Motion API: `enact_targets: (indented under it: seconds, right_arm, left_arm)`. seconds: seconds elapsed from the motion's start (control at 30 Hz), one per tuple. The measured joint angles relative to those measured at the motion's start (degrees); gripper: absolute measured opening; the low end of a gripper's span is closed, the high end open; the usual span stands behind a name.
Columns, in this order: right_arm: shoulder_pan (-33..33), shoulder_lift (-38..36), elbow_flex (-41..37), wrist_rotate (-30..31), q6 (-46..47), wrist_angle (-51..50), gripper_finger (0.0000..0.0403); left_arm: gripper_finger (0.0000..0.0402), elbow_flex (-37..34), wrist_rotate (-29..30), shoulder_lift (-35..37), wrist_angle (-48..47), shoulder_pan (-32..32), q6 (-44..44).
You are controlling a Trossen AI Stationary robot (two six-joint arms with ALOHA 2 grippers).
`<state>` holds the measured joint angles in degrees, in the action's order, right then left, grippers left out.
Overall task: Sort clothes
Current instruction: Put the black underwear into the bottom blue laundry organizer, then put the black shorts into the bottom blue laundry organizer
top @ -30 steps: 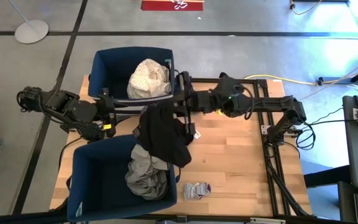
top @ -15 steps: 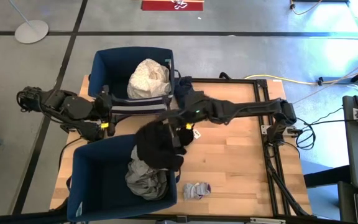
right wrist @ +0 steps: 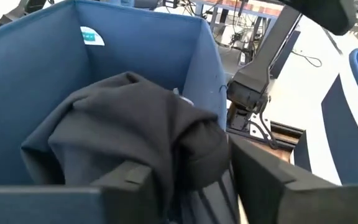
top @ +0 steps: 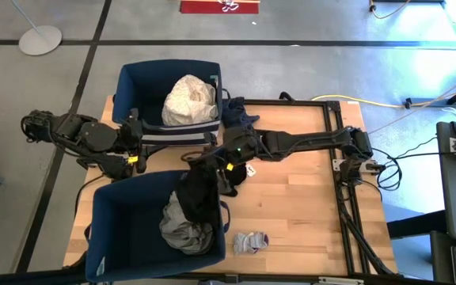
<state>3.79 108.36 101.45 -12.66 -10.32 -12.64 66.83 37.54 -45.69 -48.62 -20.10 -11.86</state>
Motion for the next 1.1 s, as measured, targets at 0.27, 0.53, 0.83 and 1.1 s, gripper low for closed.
enact_targets:
  seconds: [0.27,0.53,0.83,1.1]
  right_arm:
    - [0.0,-0.8,11.1,4.1,-0.6,-23.8,0.0263]
    - [0.0,-1.1,24.4,15.1,3.5,-50.0,0.0275]
    - [0.4,-1.8,23.0,17.7,11.8,-66.3,0.0275]
    - [0.2,-9.8,0.5,19.6,11.6,-55.3,0.0275]
  left_arm:
    - [0.0208,0.0,0.0,0.0,-0.4,0.0,-0.3]
    - [0.0208,0.0,0.0,0.0,-0.6,0.0,-0.1]
    - [0.0208,0.0,0.0,0.0,-0.6,0.0,-0.1]
    - [0.0208,0.0,0.0,-0.2,-1.6,0.0,-1.5]
